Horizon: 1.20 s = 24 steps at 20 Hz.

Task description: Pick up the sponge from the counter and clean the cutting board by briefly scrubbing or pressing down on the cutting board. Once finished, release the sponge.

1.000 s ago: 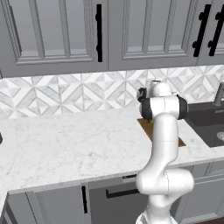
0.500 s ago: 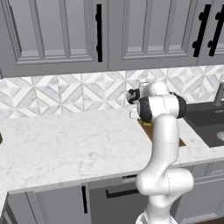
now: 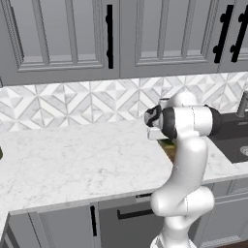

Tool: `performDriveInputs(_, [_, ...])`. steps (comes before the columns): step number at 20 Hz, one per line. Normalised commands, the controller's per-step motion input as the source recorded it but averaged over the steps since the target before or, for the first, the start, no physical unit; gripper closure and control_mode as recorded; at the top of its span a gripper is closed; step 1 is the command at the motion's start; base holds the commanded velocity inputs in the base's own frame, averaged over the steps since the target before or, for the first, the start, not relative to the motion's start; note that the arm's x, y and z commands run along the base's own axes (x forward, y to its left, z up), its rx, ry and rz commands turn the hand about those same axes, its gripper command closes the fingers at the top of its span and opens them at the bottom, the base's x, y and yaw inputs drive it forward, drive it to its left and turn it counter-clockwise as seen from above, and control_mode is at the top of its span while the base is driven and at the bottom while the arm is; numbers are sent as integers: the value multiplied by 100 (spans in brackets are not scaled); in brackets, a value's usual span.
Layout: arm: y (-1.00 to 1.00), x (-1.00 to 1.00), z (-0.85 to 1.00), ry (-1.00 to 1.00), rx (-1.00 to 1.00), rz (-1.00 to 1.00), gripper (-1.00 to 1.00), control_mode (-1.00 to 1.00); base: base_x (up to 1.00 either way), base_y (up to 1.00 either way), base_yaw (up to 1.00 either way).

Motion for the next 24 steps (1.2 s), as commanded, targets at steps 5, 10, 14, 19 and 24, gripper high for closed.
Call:
performDriveInputs(5, [-21, -83, -5, -26, -3, 5, 100, -100, 0, 0, 0])
performDriveInputs(10, [-72, -5, -1, -9, 0, 0, 100, -100, 0, 0, 0])
performDriveInputs(14, [-93, 0, 0, -2, 0, 0, 100, -100, 0, 0, 0])
performDriveInputs(19, [-100, -35, 0, -4, 0, 0, 100, -100, 0, 0, 0])
performDriveInputs(24, [-92, -69, -6, -3, 0, 1, 100, -100, 0, 0, 0])
